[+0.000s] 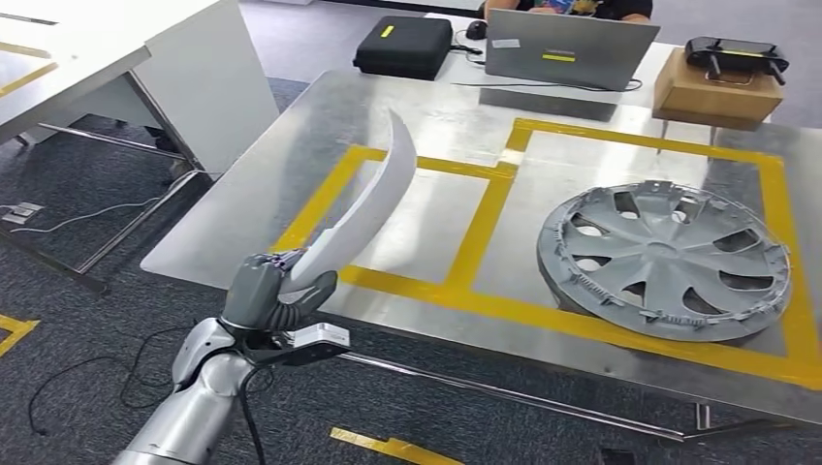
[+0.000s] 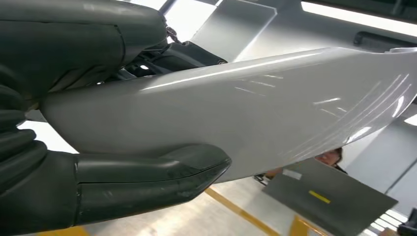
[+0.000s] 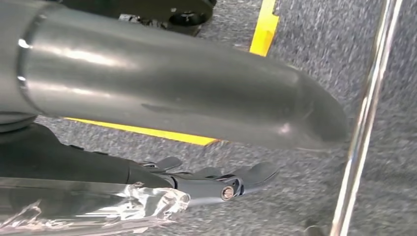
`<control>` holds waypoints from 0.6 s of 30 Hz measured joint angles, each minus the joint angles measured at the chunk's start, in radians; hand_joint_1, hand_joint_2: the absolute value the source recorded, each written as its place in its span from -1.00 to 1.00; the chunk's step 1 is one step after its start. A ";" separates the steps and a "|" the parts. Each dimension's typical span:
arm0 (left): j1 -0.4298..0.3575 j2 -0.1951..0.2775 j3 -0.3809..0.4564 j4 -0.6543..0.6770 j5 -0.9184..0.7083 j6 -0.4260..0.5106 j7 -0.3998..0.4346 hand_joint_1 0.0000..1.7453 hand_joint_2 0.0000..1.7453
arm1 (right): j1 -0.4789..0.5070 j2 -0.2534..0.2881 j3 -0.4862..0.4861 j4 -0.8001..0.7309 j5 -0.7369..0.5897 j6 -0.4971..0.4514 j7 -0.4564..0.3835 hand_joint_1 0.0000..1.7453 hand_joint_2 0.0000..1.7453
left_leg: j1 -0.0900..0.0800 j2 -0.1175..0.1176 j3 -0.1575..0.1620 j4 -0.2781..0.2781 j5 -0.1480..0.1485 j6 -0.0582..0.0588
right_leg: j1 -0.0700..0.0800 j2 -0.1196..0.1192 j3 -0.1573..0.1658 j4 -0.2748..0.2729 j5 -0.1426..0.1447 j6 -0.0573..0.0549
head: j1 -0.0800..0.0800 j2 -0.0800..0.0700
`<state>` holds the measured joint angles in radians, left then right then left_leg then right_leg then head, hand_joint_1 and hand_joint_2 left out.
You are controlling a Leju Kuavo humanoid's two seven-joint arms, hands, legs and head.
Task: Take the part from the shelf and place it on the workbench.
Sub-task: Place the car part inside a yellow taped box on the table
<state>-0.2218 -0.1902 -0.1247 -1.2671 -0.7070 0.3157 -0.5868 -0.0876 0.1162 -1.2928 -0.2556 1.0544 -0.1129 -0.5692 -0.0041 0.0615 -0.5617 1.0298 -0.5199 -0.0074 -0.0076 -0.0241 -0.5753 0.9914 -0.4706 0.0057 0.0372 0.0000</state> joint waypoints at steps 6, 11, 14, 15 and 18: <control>-0.020 0.008 -0.002 0.055 -0.066 0.013 0.068 1.00 1.00 | 0.000 0.000 0.002 0.002 0.010 0.002 0.004 -1.00 -1.00 | 0.006 -0.055 -0.103 0.221 -0.070 -0.006 | -0.001 0.069 -0.003 0.001 0.006 -0.008 | -0.005 0.000; -0.097 0.012 -0.016 0.172 -0.222 0.045 0.221 1.00 1.00 | -0.008 0.000 0.014 0.006 0.023 0.008 0.007 -1.00 -1.00 | 0.009 -0.143 0.001 -0.022 0.043 0.021 | -0.005 0.118 -0.019 0.007 0.015 0.009 | -0.006 0.000; -0.121 0.009 -0.021 0.214 -0.234 0.053 0.226 1.00 1.00 | -0.006 -0.002 0.017 0.007 0.024 0.008 0.008 -1.00 -1.00 | 0.012 -0.116 0.001 -0.039 0.048 0.030 | -0.008 0.123 -0.039 0.012 0.017 0.029 | -0.008 0.000; -0.127 0.007 -0.022 0.225 -0.239 0.056 0.228 1.00 1.00 | -0.005 -0.003 0.018 0.007 0.024 0.008 0.009 -1.00 -1.00 | 0.014 -0.105 0.002 -0.044 0.052 0.034 | -0.006 0.103 -0.052 0.033 0.002 0.033 | -0.004 0.000; -0.143 0.006 -0.026 0.264 -0.299 0.068 0.273 1.00 1.00 | -0.008 -0.004 0.023 0.008 0.028 0.009 0.010 -1.00 -1.00 | 0.013 -0.065 0.001 -0.047 0.054 0.039 | -0.005 0.038 -0.137 0.209 -0.086 0.044 | 0.005 0.000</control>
<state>-0.3650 -0.1837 -0.1504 -1.0027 -1.0062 0.3838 -0.3136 -0.0960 0.1118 -1.2700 -0.2472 1.0820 -0.1036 -0.5596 0.0087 -0.0039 -0.5611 0.9829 -0.4655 0.0320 -0.0124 0.0137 -0.7124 1.2009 -0.5570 0.0495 0.0425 0.0000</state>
